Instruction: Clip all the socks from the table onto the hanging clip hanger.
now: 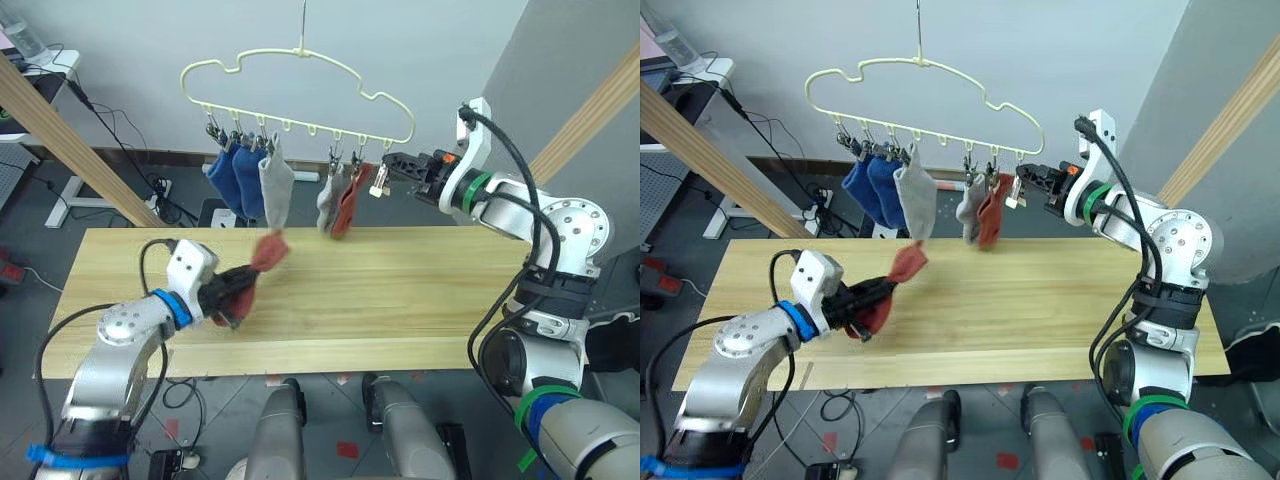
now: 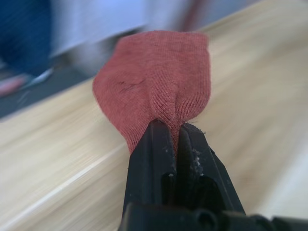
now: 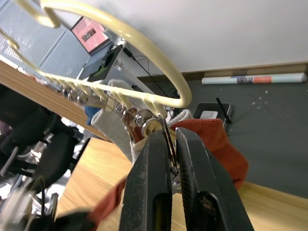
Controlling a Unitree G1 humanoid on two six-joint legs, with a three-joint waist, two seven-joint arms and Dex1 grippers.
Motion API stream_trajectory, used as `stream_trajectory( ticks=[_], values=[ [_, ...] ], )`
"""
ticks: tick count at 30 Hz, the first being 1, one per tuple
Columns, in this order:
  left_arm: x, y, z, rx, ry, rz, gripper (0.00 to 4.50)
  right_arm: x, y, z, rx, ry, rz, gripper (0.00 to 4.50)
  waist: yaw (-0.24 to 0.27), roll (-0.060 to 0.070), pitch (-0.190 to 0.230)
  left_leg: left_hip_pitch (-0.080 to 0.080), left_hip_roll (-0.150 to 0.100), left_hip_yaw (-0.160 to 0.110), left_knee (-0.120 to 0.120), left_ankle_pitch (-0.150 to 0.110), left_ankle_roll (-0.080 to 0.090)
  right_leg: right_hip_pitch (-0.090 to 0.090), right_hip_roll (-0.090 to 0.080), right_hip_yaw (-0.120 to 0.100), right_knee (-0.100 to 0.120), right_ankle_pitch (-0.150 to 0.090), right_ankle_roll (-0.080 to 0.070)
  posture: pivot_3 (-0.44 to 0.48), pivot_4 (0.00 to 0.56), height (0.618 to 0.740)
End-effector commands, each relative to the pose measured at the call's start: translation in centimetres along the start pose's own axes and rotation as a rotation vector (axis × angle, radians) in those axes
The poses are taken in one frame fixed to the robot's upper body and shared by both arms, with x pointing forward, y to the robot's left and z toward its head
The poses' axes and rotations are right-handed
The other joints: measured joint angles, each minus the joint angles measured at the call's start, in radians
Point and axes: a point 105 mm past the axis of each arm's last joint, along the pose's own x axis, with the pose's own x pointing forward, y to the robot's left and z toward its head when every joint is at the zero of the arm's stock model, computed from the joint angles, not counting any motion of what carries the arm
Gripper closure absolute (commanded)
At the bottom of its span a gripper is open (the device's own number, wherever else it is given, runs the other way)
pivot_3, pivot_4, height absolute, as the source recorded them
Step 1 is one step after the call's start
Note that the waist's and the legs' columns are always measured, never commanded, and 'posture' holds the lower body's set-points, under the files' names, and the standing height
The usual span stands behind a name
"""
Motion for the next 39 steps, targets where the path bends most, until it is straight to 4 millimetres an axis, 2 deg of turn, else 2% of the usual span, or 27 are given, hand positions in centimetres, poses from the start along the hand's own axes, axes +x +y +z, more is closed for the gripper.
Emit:
stream_trajectory(
  ticks=[1, 4, 8, 15, 18, 27, 33, 39],
  values=[
    [0.5, -2.3, 3.9, 0.147, -0.166, -0.102, 4.49, -0.1, -0.4, -0.1, 0.091, 0.031, -0.005, 4.25, 0.003, 0.0, 0.0, 0.0, -0.001, 0.0, 0.0, 0.0, 0.0, 0.0, 0.0, 0.0, 0.0, 0.0, 0.0, 0.016, 0.349, 0.74],
    [1.0, -2.6, 4.9, 0.188, -0.231, -0.117, 4.49, -0.2, -0.2, -0.1, 0.13, 0.055, 0.01, 4.25, 0.004, 0.0, 0.0, 0.0, -0.001, -0.001, 0.001, 0.0, 0.0, 0.001, 0.001, -0.001, 0.0, 0.0, 0.0, 0.013, 0.349, 0.74],
    [2.7, -2.1, 5.6, 0.282, -0.287, -0.111, 4.49, -0.4, 0.8, -0.4, 0.237, 0.12, 0.093, 4.25, 0.003, 0.0, 0.0, -0.001, -0.001, -0.001, 0.0, 0.0, 0.0, 0.001, 0.001, -0.001, -0.002, 0.0, 0.0, 0.0, 0.353, 0.74],
    [3.9, -2.1, 5.1, 0.315, -0.307, -0.144, 4.49, -0.4, 1.4, -0.6, 0.241, 0.134, 0.098, 4.25, -0.001, 0.0, 0.0, -0.005, -0.001, -0.001, 0.0, -0.001, 0.002, -0.002, 0.002, -0.002, -0.004, 0.0, 0.0, -0.018, 0.354, 0.74],
    [4.1, -2.0, 5.0, 0.316, -0.313, -0.135, 4.49, -0.3, 1.5, -0.8, 0.257, 0.136, 0.097, 4.25, -0.002, 0.0, 0.0, -0.005, -0.001, -0.001, 0.0, -0.001, 0.002, -0.002, 0.002, -0.002, -0.004, 0.0, 0.0, -0.023, 0.355, 0.74],
    [4.0, -1.3, 6.3, 0.379, -0.39, -0.095, 4.49, -0.4, 1.2, -1.4, 0.265, 0.151, 0.067, 4.25, -0.002, 0.0, 0.0, -0.006, -0.001, -0.001, 0.001, -0.001, 0.002, -0.002, 0.002, -0.002, -0.004, 0.0, 0.0, -0.02, 0.351, 0.74],
    [3.9, -0.9, 6.1, 0.393, -0.392, -0.071, 4.49, -0.5, 0.7, -1.5, 0.273, 0.155, 0.042, 4.25, -0.002, 0.0, 0.0, -0.006, -0.001, -0.002, 0.001, -0.001, 0.002, -0.002, 0.002, -0.002, -0.004, 0.0, 0.0, -0.015, 0.343, 0.74],
    [4.3, -0.7, 5.8, 0.424, -0.395, -0.051, 4.49, -0.3, 1.2, -1.5, 0.298, 0.162, 0.072, 4.25, -0.002, 0.0, 0.0, -0.006, -0.001, -0.002, 0.001, -0.001, 0.002, -0.002, 0.002, -0.002, -0.004, 0.0, 0.0, -0.015, 0.339, 0.74]
  ],
)
